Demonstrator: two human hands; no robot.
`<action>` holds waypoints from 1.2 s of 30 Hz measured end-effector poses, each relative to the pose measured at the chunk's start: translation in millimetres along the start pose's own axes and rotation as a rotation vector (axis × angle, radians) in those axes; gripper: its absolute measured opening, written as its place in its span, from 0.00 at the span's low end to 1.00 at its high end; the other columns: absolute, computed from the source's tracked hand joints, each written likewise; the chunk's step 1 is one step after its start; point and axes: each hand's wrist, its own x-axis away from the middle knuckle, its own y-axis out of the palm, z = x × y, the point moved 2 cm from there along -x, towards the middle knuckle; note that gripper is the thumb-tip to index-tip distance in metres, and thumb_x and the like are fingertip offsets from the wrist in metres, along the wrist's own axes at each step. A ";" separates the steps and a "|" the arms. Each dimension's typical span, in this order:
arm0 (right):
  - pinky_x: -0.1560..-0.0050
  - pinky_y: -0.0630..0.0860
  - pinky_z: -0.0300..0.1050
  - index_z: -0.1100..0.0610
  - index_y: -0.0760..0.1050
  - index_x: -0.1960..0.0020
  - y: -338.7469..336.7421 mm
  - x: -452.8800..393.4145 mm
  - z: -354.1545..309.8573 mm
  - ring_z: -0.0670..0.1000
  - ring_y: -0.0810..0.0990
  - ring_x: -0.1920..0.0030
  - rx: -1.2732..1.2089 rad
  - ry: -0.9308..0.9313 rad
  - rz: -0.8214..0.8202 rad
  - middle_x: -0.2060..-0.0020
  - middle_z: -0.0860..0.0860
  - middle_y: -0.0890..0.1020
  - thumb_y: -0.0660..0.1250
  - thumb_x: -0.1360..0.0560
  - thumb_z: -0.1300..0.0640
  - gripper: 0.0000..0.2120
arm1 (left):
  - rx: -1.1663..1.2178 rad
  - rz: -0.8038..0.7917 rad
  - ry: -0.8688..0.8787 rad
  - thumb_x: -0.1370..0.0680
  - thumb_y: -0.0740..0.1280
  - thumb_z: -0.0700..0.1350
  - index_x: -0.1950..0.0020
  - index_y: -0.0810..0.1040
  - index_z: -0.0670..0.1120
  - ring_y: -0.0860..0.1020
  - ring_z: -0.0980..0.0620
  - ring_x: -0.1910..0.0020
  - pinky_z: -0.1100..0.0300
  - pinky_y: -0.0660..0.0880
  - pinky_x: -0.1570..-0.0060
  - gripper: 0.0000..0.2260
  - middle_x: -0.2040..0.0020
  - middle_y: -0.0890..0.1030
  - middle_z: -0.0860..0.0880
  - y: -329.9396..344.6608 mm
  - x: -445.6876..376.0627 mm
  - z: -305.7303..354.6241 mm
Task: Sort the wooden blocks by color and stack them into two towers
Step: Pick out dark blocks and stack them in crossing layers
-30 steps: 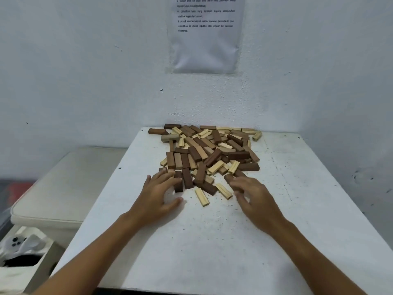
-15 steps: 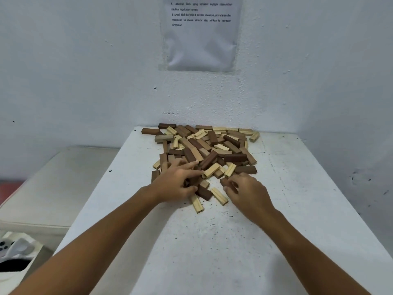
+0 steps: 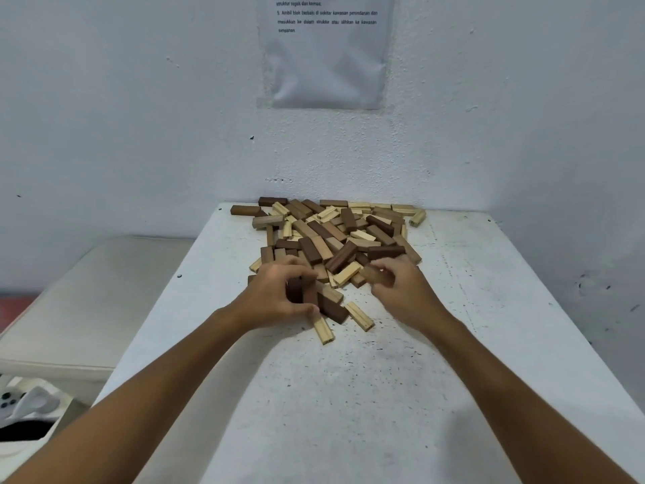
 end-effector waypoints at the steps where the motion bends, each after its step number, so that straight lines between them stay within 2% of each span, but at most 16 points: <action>1: 0.59 0.70 0.36 0.58 0.77 0.39 -0.8 -7.4 -4.2 0.49 0.74 0.55 -0.006 -0.019 -0.003 0.46 0.56 0.72 0.69 0.26 0.63 0.16 | 0.008 0.015 0.001 0.34 0.78 0.54 0.40 0.81 0.47 0.75 0.56 0.43 0.70 0.70 0.48 0.25 0.43 0.76 0.54 -2.7 2.7 -0.4; 4: 0.64 0.65 0.31 0.59 0.80 0.45 -0.2 -32.0 -16.4 0.41 0.71 0.61 0.001 -0.047 0.078 0.58 0.49 0.73 0.74 0.29 0.61 0.13 | 0.032 0.049 -0.017 0.34 0.80 0.50 0.40 0.81 0.46 0.74 0.56 0.42 0.73 0.68 0.47 0.25 0.43 0.76 0.55 -9.7 11.5 -3.3; 8: 0.60 0.72 0.41 0.59 0.80 0.54 10.0 -63.0 -18.9 0.49 0.78 0.59 0.059 0.044 0.094 0.61 0.49 0.79 0.77 0.30 0.51 0.13 | 0.031 0.071 -0.027 0.36 0.76 0.54 0.40 0.81 0.48 0.74 0.57 0.42 0.71 0.69 0.47 0.26 0.42 0.76 0.54 -12.3 17.3 -8.2; 10: 0.61 0.72 0.44 0.56 0.74 0.62 18.3 -71.8 -16.2 0.51 0.79 0.58 0.127 0.113 0.092 0.63 0.49 0.79 0.76 0.30 0.49 0.14 | 0.034 0.069 -0.024 0.35 0.77 0.54 0.40 0.81 0.49 0.74 0.56 0.41 0.70 0.69 0.47 0.26 0.41 0.76 0.54 -12.4 18.4 -9.9; 11: 0.61 0.72 0.45 0.55 0.73 0.62 21.7 -73.9 -15.0 0.52 0.80 0.57 0.134 0.141 0.093 0.63 0.50 0.79 0.76 0.30 0.49 0.15 | 0.038 0.069 -0.022 0.35 0.77 0.54 0.40 0.81 0.49 0.74 0.56 0.41 0.70 0.69 0.46 0.25 0.41 0.76 0.54 -12.6 19.2 -10.1; 14: 0.59 0.73 0.43 0.56 0.77 0.58 22.5 -76.1 -15.2 0.52 0.80 0.56 -0.006 0.157 0.099 0.60 0.50 0.81 0.77 0.31 0.53 0.11 | 0.040 0.070 -0.011 0.36 0.76 0.55 0.40 0.81 0.49 0.73 0.58 0.40 0.70 0.69 0.46 0.25 0.41 0.77 0.54 -13.9 23.0 -8.0; 17: 0.66 0.67 0.38 0.57 0.78 0.53 9.7 -64.7 -24.7 0.49 0.77 0.58 -0.127 0.122 0.141 0.60 0.49 0.80 0.76 0.30 0.57 0.09 | 0.044 0.079 0.020 0.36 0.77 0.54 0.41 0.82 0.48 0.74 0.57 0.41 0.70 0.69 0.46 0.25 0.41 0.77 0.53 -16.6 29.4 -3.3; 19: 0.67 0.66 0.37 0.57 0.78 0.53 0.4 -49.4 -33.8 0.47 0.76 0.61 -0.143 0.069 0.155 0.61 0.48 0.78 0.75 0.29 0.58 0.08 | 0.043 0.082 0.037 0.35 0.79 0.52 0.41 0.82 0.48 0.74 0.58 0.41 0.73 0.69 0.47 0.24 0.41 0.78 0.53 -18.5 35.2 1.0; 21: 0.67 0.67 0.37 0.58 0.79 0.53 -5.5 -27.4 -40.7 0.45 0.75 0.63 -0.163 0.040 0.088 0.63 0.47 0.78 0.75 0.28 0.58 0.07 | 0.049 0.067 0.042 0.34 0.80 0.48 0.40 0.81 0.48 0.74 0.61 0.42 0.76 0.69 0.50 0.24 0.40 0.78 0.53 -17.9 44.2 6.4; 23: 0.66 0.69 0.35 0.60 0.80 0.54 -7.5 -1.7 -43.9 0.46 0.74 0.65 -0.209 0.032 -0.034 0.65 0.48 0.77 0.75 0.29 0.59 0.07 | 0.060 0.046 0.054 0.33 0.80 0.47 0.39 0.81 0.47 0.73 0.62 0.41 0.75 0.69 0.48 0.24 0.39 0.78 0.53 -15.1 56.0 12.6; 26: 0.70 0.69 0.38 0.62 0.78 0.56 1.1 37.4 -42.4 0.47 0.71 0.69 -0.221 0.081 -0.245 0.68 0.52 0.74 0.75 0.29 0.61 0.07 | 0.058 0.016 0.074 0.34 0.78 0.50 0.40 0.82 0.47 0.75 0.59 0.39 0.67 0.71 0.42 0.24 0.39 0.78 0.53 -8.7 79.2 18.7; 28: 0.73 0.67 0.37 0.66 0.78 0.54 12.4 60.6 -40.4 0.45 0.70 0.73 -0.225 0.123 -0.341 0.69 0.52 0.72 0.74 0.28 0.61 0.09 | 0.057 -0.007 0.073 0.35 0.77 0.53 0.41 0.82 0.47 0.75 0.60 0.40 0.69 0.70 0.41 0.24 0.39 0.78 0.53 -3.5 96.3 20.1; 31: 0.76 0.66 0.32 0.63 0.77 0.59 29.2 87.5 -41.3 0.40 0.68 0.79 -0.283 0.182 -0.429 0.74 0.48 0.71 0.73 0.28 0.64 0.05 | 0.090 -0.035 0.043 0.35 0.74 0.58 0.41 0.82 0.49 0.74 0.63 0.39 0.70 0.69 0.39 0.25 0.39 0.78 0.55 0.5 120.9 21.0; 33: 0.77 0.65 0.30 0.61 0.77 0.61 37.7 98.2 -45.3 0.38 0.69 0.80 -0.306 0.187 -0.463 0.78 0.45 0.72 0.72 0.27 0.65 0.06 | 0.091 -0.050 0.027 0.35 0.73 0.60 0.41 0.82 0.49 0.74 0.63 0.39 0.70 0.69 0.39 0.26 0.39 0.78 0.56 0.4 136.3 21.5; 35: 0.77 0.65 0.30 0.66 0.78 0.57 45.8 103.4 -50.3 0.38 0.69 0.80 -0.301 0.179 -0.472 0.76 0.47 0.72 0.72 0.27 0.64 0.05 | 0.083 -0.054 0.017 0.35 0.73 0.62 0.41 0.82 0.50 0.74 0.63 0.39 0.71 0.69 0.40 0.27 0.40 0.78 0.57 -0.5 150.4 21.2; 36: 0.76 0.65 0.31 0.68 0.78 0.55 50.3 103.8 -52.8 0.39 0.69 0.79 -0.289 0.174 -0.462 0.74 0.49 0.72 0.72 0.27 0.63 0.07 | 0.080 -0.050 0.009 0.35 0.73 0.63 0.41 0.82 0.50 0.74 0.64 0.39 0.72 0.69 0.40 0.27 0.40 0.78 0.57 -1.3 156.5 20.5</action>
